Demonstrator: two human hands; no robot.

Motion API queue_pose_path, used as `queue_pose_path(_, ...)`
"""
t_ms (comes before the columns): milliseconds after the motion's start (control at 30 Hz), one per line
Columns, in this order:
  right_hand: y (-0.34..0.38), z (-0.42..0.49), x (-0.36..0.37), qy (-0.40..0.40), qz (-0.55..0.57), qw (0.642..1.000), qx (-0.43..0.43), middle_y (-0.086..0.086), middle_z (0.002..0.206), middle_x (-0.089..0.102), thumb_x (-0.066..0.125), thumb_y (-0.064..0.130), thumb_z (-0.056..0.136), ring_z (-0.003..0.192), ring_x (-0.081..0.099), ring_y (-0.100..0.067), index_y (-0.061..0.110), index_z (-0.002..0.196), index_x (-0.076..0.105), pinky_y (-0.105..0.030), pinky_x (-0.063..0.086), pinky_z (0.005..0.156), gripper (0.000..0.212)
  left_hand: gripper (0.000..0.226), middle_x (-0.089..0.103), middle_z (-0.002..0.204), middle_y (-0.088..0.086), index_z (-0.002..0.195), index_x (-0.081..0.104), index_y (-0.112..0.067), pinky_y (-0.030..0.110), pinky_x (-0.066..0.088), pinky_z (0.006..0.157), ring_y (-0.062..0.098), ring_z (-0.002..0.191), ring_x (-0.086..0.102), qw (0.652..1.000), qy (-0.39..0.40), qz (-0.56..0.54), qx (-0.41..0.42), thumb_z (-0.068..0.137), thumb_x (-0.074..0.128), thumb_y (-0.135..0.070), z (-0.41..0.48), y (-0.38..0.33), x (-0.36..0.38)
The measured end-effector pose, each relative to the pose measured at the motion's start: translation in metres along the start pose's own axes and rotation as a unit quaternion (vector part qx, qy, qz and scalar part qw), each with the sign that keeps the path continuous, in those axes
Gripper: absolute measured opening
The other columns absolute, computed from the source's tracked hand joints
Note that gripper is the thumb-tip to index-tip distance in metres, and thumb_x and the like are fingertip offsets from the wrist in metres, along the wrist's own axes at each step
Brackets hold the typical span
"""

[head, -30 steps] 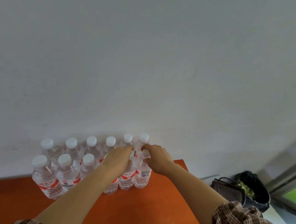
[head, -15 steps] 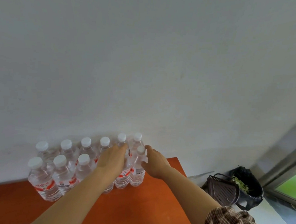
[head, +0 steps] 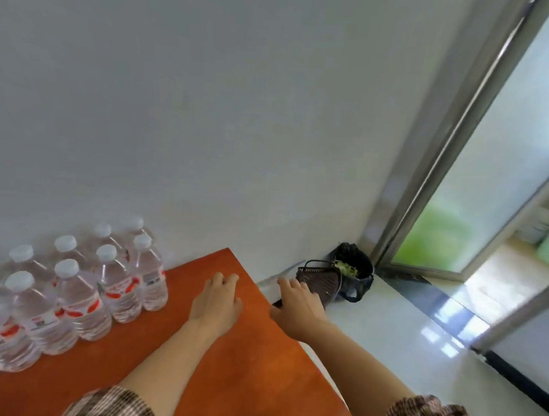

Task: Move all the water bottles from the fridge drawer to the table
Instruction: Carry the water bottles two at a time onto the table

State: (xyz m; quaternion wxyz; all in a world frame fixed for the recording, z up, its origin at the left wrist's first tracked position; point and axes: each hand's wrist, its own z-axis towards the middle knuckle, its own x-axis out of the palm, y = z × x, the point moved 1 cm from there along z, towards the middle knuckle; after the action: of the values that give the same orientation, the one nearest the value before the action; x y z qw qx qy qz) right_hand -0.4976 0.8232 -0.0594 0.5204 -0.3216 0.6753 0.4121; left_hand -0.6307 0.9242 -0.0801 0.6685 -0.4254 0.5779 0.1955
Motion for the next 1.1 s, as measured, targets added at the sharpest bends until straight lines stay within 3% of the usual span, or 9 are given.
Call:
queue_pose_path(233,-0.173,-0.158,-0.036,-0.077,0.017,0.985,0.153,-0.006,0.14,0.046,0.055,0.043,0.092,0.129,0.043,-0.027,0.016,0.14,0.036,-0.043,0.041,0.103,0.059,0.041,0.043,0.133,0.007,0.134,0.042,-0.018,0.039,0.045,0.091,0.026,0.122,0.042,0.99,0.061,-0.007,0.129,0.094,0.043,-0.027,-0.069,-0.196,0.054)
queue_pose_path(567,-0.356,-0.433,-0.067,-0.122,0.016,0.94,0.318,-0.008,0.143,0.044,0.053,0.043,0.093,0.127,0.044,-0.027,0.016,0.143,0.034,-0.04,0.041,0.101,0.06,0.047,0.043,0.137,0.008,0.139,0.04,-0.018,0.034,0.042,0.096,0.024,0.124,0.042,0.949,0.086,-0.009,0.302,0.093,0.048,-0.026,-0.265,-0.462,0.131)
queue_pose_path(733,-0.424,-0.547,-0.081,-0.129,0.029,0.905,0.403,-0.008,0.147,0.037,0.053,0.041,0.094,0.134,0.035,-0.028,0.015,0.149,0.025,-0.043,0.035,0.106,0.067,0.049,0.042,0.138,0.01,0.14,0.039,-0.017,0.037,0.041,0.099,0.026,0.126,0.04,0.915,0.111,0.008,0.388,0.093,0.049,-0.028,-0.343,-0.562,0.16)
queue_pose_path(933,-0.49,-0.651,-0.093,-0.169,0.048,0.862,0.476,-0.01,0.149,0.037,0.055,0.038,0.093,0.136,0.035,-0.028,0.012,0.147,0.029,-0.042,0.037,0.11,0.065,0.044,0.044,0.134,0.008,0.131,0.045,-0.018,0.037,0.042,0.096,0.027,0.122,0.042,0.867,0.125,-0.001,0.482,0.089,0.053,-0.027,-0.405,-0.667,0.192)
queue_pose_path(1100,-0.552,-0.704,-0.093,-0.167,0.048,0.833,0.526,-0.008,0.147,0.038,0.056,0.038,0.093,0.134,0.036,-0.026,0.014,0.143,0.034,-0.042,0.038,0.107,0.06,0.048,0.043,0.134,0.007,0.135,0.041,-0.018,0.037,0.044,0.099,0.025,0.125,0.039,0.832,0.146,0.0,0.535,0.091,0.053,-0.03,-0.446,-0.747,0.229)
